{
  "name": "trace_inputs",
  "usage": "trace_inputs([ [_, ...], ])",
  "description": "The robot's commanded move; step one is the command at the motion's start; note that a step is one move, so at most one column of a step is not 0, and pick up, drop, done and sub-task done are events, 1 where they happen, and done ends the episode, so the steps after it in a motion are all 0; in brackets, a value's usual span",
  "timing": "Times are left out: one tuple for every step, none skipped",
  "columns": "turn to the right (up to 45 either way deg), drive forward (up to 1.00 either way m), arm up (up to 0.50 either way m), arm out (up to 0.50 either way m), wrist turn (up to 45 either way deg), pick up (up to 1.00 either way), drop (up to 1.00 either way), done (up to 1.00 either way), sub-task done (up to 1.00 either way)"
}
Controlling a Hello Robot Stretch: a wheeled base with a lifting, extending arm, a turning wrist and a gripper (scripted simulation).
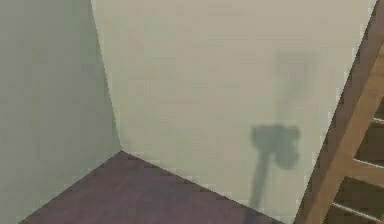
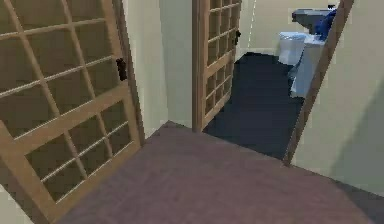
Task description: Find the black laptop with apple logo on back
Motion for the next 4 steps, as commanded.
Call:
trace_inputs([
  [-45.0,0.00,0.00,0.00,0.0,0.00,0.00,0.00,0.00],
  [-45.0,0.00,0.00,0.00,0.0,0.00,0.00,0.00,0.00],
  [-45.0,0.00,0.00,0.00,0.0,0.00,0.00,0.00,0.00],
  [-24.0,0.00,0.00,0.00,0.0,0.00,0.00,0.00,0.00],
])
